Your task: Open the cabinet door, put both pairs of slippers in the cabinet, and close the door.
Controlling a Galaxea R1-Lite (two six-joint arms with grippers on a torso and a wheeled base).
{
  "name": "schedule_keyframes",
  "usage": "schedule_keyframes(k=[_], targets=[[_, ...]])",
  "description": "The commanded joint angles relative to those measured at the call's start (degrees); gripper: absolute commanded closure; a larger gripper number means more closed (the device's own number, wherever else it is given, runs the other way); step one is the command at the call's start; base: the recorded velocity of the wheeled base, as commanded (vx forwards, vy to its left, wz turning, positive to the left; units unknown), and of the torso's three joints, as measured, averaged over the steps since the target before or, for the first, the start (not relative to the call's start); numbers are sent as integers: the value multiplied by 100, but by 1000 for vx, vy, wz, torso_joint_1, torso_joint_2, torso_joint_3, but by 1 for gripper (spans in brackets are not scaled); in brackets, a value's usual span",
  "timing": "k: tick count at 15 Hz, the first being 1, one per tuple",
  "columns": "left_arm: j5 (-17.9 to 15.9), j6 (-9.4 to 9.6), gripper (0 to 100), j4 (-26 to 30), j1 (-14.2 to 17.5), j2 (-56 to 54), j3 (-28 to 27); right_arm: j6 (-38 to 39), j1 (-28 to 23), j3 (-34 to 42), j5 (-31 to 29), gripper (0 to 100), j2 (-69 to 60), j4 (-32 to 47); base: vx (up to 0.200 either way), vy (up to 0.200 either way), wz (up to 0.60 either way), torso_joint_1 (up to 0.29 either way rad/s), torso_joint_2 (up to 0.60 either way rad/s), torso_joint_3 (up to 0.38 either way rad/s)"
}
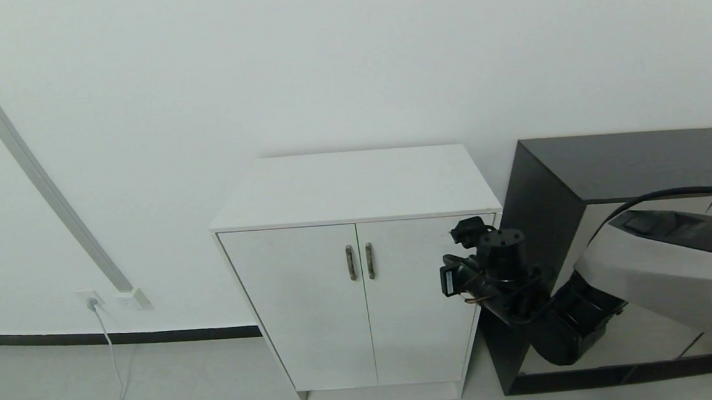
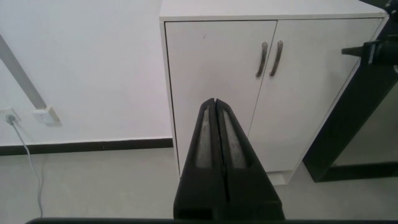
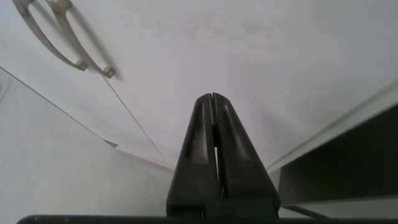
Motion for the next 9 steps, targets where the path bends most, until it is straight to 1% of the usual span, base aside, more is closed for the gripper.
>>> schedule_keyframes(k=[1, 3, 4, 5, 7, 8, 9], targets=[[1, -1, 100, -2, 0, 6, 7, -1, -208, 1041, -23, 100, -876, -278, 0, 0, 0, 0, 0, 0], [1, -10, 100, -2, 0, 6, 7, -1, -393, 1744, -120, 100, -1456, -401, 0, 0, 0, 0, 0, 0], [1, -10, 100, -2, 0, 6, -1, -1, -445, 1902, -182, 100, -1596, -410, 0, 0, 0, 0, 0, 0], [1, -10, 100, -2, 0, 6, 7, -9, -604, 2315, -340, 100, -1992, -410, 0, 0, 0, 0, 0, 0], [1, -10, 100, -2, 0, 6, 7, -9, -797, 2685, -463, 100, -2308, -410, 0, 0, 0, 0, 0, 0], [1, -10, 100, -2, 0, 6, 7, -9, -1034, 3054, -472, 100, -2669, -410, 0, 0, 0, 0, 0, 0], [1, -10, 100, -2, 0, 6, 7, -18, -1087, 3133, -480, 100, -2739, -401, 0, 0, 0, 0, 0, 0]])
